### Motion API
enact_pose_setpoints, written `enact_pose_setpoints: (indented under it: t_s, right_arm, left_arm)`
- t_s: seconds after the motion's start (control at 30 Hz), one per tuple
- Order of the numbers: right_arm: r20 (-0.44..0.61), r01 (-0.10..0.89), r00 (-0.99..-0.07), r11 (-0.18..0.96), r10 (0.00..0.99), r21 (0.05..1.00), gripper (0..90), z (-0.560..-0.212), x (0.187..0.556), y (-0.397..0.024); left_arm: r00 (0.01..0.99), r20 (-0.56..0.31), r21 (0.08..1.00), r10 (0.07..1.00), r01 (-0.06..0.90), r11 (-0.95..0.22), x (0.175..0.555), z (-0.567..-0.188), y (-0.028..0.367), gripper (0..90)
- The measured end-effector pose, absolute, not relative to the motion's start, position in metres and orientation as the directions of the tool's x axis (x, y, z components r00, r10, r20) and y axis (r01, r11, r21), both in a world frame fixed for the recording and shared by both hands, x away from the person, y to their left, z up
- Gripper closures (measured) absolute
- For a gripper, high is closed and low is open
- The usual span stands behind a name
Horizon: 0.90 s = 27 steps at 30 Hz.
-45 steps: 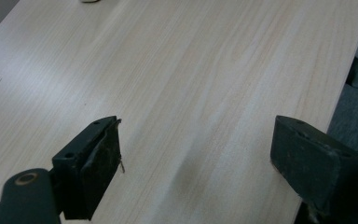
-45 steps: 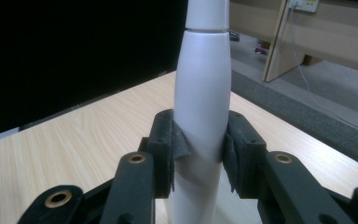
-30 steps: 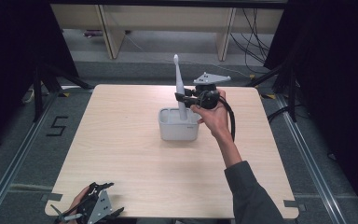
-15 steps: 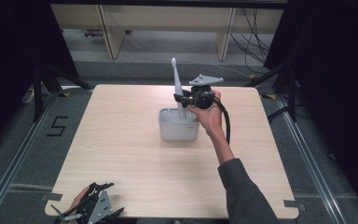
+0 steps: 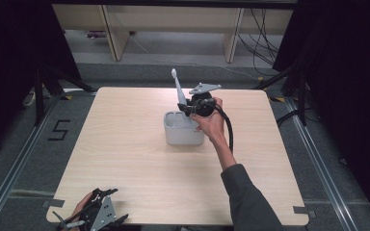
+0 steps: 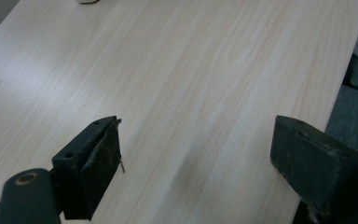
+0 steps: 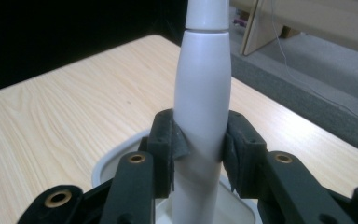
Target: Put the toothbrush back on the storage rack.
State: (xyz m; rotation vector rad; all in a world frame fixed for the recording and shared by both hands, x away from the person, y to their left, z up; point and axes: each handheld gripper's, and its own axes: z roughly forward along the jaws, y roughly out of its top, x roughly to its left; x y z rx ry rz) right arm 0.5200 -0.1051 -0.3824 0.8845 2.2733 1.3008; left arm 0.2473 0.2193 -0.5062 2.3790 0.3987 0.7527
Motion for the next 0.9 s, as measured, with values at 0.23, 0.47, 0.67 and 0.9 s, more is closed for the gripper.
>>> enact_pose_setpoints:
  t_s: [0.23, 0.47, 0.67, 0.9]
  right_arm:
    - [-0.043, 0.345, -0.737, 0.431, 0.675, 0.834, 66.7, -0.396, 0.522, -0.103]
    - [-0.023, 0.388, -0.733, 0.446, 0.68, 0.806, 66.7, -0.403, 0.521, -0.104]
    - [-0.023, 0.392, -0.74, 0.459, 0.672, 0.798, 66.7, -0.408, 0.522, -0.105]
    - [-0.016, 0.4, -0.742, 0.461, 0.67, 0.792, 66.6, -0.409, 0.522, -0.103]
  left_arm:
    - [0.795, 0.415, 0.626, 0.443, 0.104, -0.773, 0.248, -0.507, 0.219, 15.6]
    - [0.784, 0.426, 0.628, 0.451, 0.102, -0.771, 0.247, -0.508, 0.219, 15.6]
    - [0.799, 0.413, 0.624, 0.438, 0.103, -0.775, 0.248, -0.507, 0.219, 15.6]
    - [0.791, 0.419, 0.628, 0.446, 0.102, -0.771, 0.247, -0.508, 0.219, 15.5]
